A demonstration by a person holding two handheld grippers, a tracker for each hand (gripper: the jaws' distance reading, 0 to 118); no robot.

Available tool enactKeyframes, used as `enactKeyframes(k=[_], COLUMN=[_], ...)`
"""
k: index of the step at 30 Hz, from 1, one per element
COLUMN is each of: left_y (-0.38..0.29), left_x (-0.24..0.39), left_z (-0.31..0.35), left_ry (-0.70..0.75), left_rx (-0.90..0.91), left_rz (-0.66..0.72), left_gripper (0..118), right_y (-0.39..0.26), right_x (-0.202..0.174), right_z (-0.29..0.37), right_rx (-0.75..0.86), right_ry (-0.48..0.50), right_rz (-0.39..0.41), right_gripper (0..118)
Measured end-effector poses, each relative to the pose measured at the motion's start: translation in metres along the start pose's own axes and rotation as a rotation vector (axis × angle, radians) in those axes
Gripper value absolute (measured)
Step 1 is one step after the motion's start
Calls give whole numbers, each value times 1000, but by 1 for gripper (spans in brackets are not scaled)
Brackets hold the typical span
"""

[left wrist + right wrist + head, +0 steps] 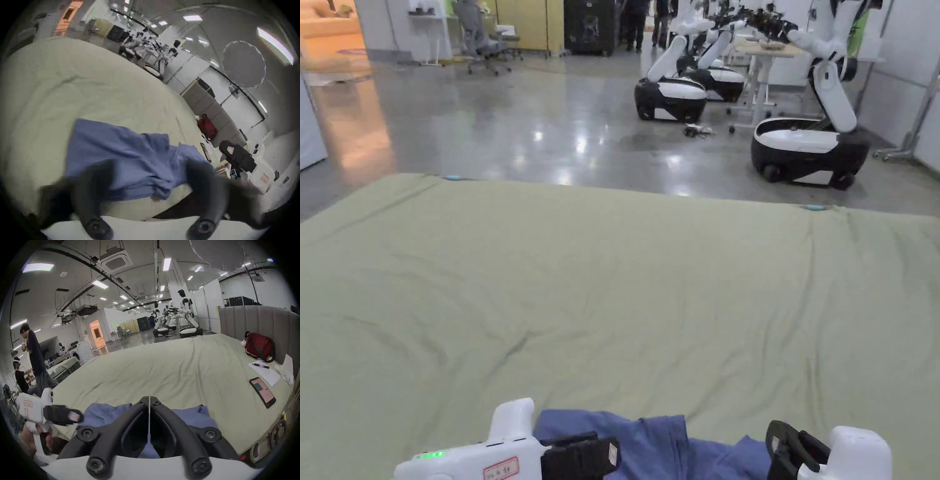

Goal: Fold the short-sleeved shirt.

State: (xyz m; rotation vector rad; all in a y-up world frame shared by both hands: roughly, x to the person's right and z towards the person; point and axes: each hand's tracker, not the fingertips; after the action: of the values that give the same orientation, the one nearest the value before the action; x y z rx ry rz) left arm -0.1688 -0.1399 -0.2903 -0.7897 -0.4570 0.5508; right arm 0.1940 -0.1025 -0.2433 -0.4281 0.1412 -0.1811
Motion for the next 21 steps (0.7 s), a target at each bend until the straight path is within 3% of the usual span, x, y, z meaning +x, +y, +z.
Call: enactKeyframes(k=[6,11,13,15,17,18,19,20,21], left_y=[13,-7,-14,-18,-19,-18,-20,-25,-32], left_x=[-80,-133,-127,-127,-123,-120,-119,-117,-117], left_z=[39,-7,-22,-40,-53,-56,-62,-70,-72], left_ry=[47,-241,-374,-487,-472,-446,-351,-263,-213], left_rx=[93,-77,17,21,34,28,1,-33,-47], left_rz=[213,525,545,684,684,674,676,681,678], left_gripper=[118,118,118,116,115,99,71,32,9], right_y=[-6,-5,-4,-3,-1,0,1,1,2], right_x=[-13,-24,-25,-24,-23,-22,-21,-20,-19], right_z=[-12,-12,-11,-11,-9,-8,-6,-5,-5], right_rx=[-20,-23,-23,-22,-22,-20,-17,-16,-15], right_ry=[11,12,7,-3,-13,-19,-25,-30,-33], right_rz=[-10,5,13,14,13,16,22,24,25], right_gripper=[6,6,6,6,6,6,6,6,6])
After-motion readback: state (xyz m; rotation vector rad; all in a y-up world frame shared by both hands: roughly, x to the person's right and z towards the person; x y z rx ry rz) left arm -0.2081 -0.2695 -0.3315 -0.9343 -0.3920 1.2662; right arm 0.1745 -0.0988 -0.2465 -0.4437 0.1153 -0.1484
